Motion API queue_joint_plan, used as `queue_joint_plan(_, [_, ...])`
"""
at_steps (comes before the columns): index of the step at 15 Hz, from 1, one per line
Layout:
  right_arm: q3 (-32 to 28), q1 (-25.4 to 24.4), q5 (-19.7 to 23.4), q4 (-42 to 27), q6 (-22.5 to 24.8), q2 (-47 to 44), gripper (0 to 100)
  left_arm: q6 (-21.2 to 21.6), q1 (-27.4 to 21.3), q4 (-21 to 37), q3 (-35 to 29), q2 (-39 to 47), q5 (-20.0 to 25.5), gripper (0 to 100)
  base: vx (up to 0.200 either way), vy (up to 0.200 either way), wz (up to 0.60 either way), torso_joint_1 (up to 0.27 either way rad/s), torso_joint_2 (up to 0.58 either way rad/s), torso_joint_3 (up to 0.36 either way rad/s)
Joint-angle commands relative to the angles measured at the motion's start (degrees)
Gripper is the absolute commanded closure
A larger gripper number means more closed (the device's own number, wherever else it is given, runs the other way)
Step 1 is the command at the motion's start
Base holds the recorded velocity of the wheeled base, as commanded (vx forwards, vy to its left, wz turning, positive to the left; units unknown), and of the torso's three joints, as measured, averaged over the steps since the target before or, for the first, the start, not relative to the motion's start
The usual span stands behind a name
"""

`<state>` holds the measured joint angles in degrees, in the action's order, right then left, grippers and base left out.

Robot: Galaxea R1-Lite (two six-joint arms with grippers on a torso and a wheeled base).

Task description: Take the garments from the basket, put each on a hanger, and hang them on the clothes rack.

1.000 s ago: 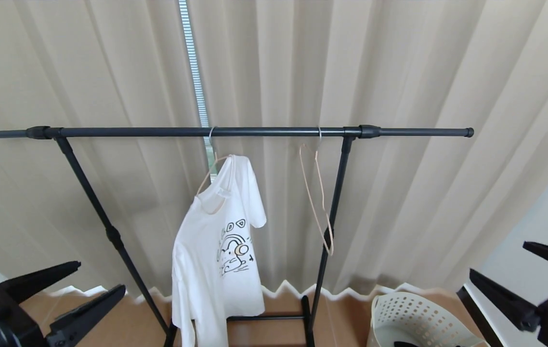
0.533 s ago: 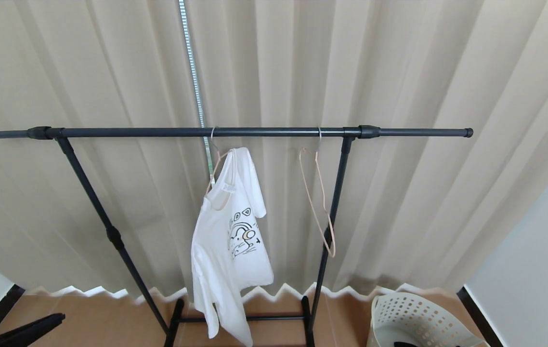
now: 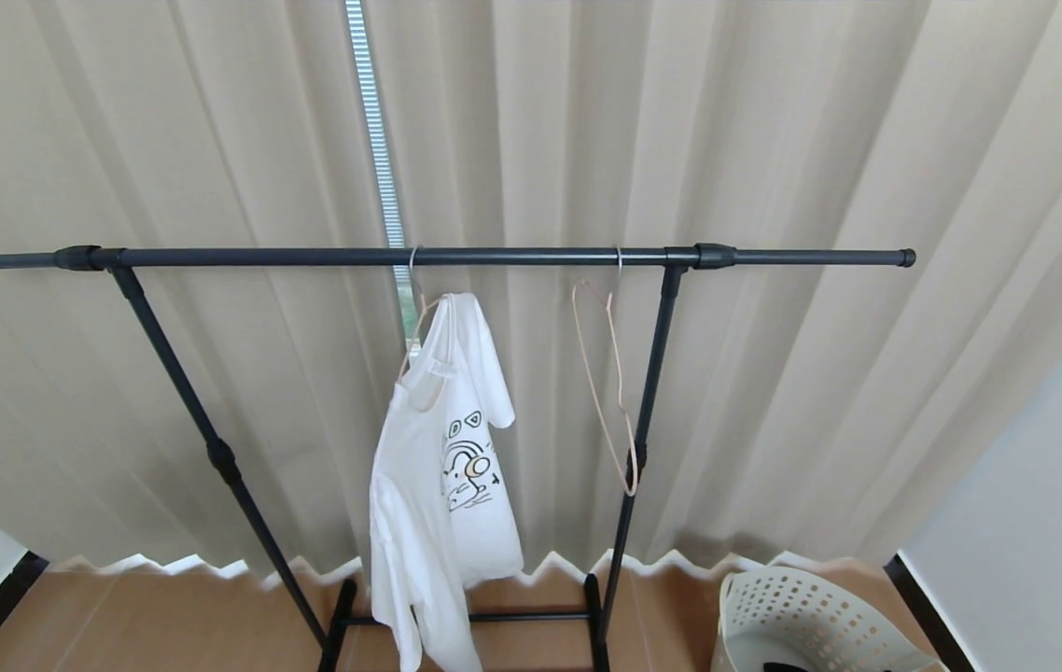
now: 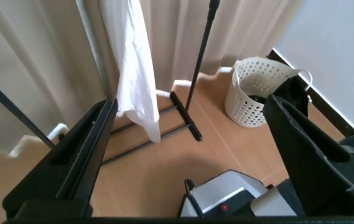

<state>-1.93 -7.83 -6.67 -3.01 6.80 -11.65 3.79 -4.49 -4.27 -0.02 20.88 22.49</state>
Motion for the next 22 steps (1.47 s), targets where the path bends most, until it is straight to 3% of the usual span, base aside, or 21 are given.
queue_joint_plan(1, [-0.1, 2.0, 0.1, -0.1, -0.8, 3.1, 0, 0.1, 2.0, 0.8, 0.0, -7.8, -0.2, 0, 0.0, 0.0, 0.0, 0.0, 0.0, 0.0])
queue_joint_plan(3, [-0.1, 2.8, 0.1, -0.1, -3.2, 3.8, 0, 0.3, 6.4, 0.8, 0.0, -13.6, -0.1, 0, 0.0, 0.0, 0.0, 0.0, 0.0, 0.0])
queue_joint_plan(6, [0.0, 7.0, 0.0, 0.0, -3.6, 6.6, 0, 0.3, 6.7, -0.1, 0.0, -17.0, -1.7, 0, 0.0, 0.0, 0.0, 0.0, 0.0, 0.0])
queue_joint_plan(9, [0.1, 9.3, -0.6, 0.5, -5.5, 8.0, 0, 0.1, 6.7, 0.4, 0.0, -17.0, -13.8, 0, 0.0, 0.0, 0.0, 0.0, 0.0, 0.0])
queue_joint_plan(10, [0.5, 9.4, -1.2, -0.1, -8.2, 8.1, 0, -0.2, 6.7, 0.6, 0.0, -17.0, -15.2, 0, 0.0, 0.0, 0.0, 0.0, 0.0, 0.0])
queue_joint_plan(12, [0.6, 9.4, -1.9, 0.3, -9.1, 8.1, 0, -0.4, 6.4, 4.3, 0.0, -17.1, -14.2, 0, 0.0, 0.0, 0.0, 0.0, 0.0, 0.0])
queue_joint_plan(14, [0.4, 8.4, -0.8, -0.2, -8.2, 9.0, 0, 1.8, 2.9, 4.5, -0.1, -18.5, -8.6, 0, 0.0, 0.0, 0.0, 0.0, 0.0, 0.0])
queue_joint_plan(16, [0.3, 6.9, 2.4, -0.2, -8.1, 10.1, 0, 1.8, 2.7, 4.5, -0.1, -18.2, -8.5, 0, 0.0, 0.0, 0.0, 0.0, 0.0, 0.0])
queue_joint_plan(22, [0.3, 6.9, 5.3, -0.5, -7.8, 10.4, 0, 2.4, 3.1, 4.4, 0.0, -19.1, -8.2, 0, 0.0, 0.0, 0.0, 0.0, 0.0, 0.0])
